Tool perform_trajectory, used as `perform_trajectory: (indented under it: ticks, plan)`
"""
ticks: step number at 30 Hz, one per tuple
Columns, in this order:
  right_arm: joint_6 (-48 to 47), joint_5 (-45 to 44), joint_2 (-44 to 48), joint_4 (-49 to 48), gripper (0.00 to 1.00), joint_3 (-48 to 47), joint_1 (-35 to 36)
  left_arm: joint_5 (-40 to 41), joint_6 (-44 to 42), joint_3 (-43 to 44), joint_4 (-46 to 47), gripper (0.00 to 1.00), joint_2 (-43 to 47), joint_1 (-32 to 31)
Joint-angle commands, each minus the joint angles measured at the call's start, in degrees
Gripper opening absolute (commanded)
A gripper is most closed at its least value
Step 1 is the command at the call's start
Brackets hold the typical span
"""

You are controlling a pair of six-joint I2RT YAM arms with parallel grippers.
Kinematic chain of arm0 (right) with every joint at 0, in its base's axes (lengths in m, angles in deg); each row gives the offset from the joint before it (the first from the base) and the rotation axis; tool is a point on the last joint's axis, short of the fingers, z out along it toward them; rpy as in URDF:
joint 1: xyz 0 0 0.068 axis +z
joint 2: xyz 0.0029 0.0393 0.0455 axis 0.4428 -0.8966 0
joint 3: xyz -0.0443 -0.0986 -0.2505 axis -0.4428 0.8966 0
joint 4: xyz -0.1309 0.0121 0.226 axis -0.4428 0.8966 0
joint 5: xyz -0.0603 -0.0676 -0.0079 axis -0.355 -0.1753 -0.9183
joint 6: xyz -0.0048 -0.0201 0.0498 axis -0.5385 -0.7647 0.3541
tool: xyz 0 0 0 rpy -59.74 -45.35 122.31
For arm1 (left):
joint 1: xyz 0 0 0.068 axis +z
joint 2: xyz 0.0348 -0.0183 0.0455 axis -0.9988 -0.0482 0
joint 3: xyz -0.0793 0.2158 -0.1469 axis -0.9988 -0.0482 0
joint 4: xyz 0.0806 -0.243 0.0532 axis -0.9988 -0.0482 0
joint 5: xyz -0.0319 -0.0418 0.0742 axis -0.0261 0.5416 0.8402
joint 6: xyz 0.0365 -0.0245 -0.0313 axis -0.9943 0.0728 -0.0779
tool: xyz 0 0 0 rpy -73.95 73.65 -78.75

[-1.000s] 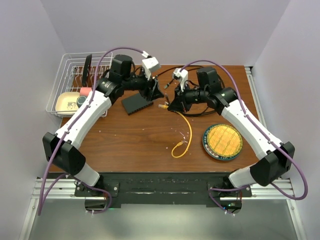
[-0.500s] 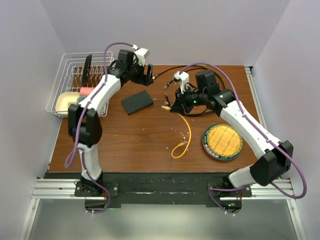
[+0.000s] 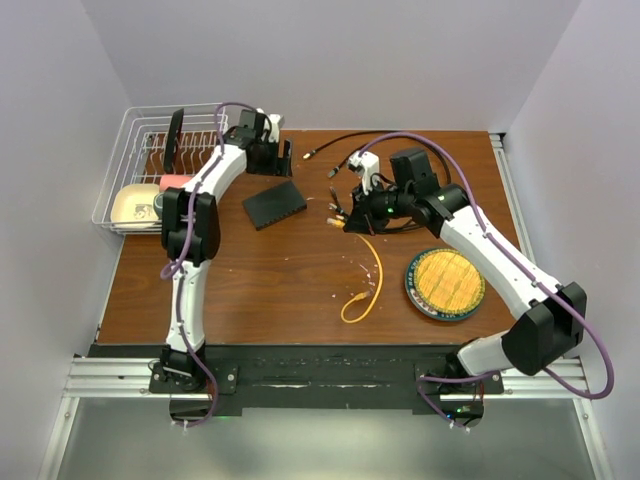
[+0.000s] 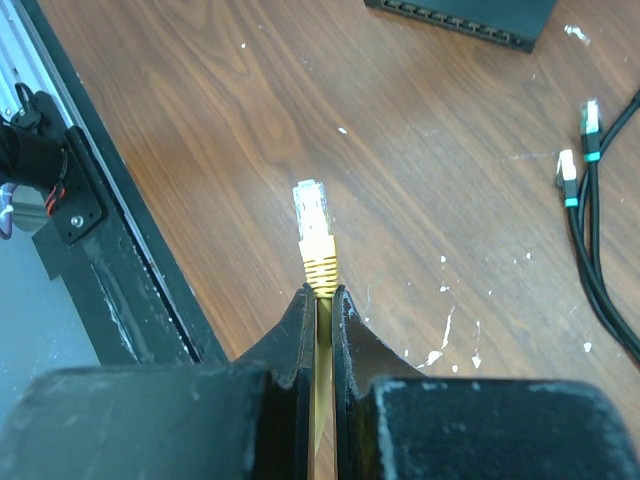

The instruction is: Insert the plug into the switch port

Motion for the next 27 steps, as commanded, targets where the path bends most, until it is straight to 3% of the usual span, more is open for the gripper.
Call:
perform_trajectory:
  ticks: [1, 18, 27]
  plan:
    - [1.3, -1.5, 2.7, -1.3, 0.0, 0.8, 0.0, -1.4, 1.5, -5.3, 0.5, 0.82, 1.8, 1.0]
    - [6.2, -7.9, -0.4, -11.7, 0.0, 5.7, 3.4, -8.1, 7.0, -34.7, 11.5, 0.78, 15.8, 1.0]
    - [4.9, -13.9, -7.4, -18.7, 0.0, 8.2, 7.9, -14.6, 4.9, -41.1, 16.1, 0.76, 19.6, -1.9]
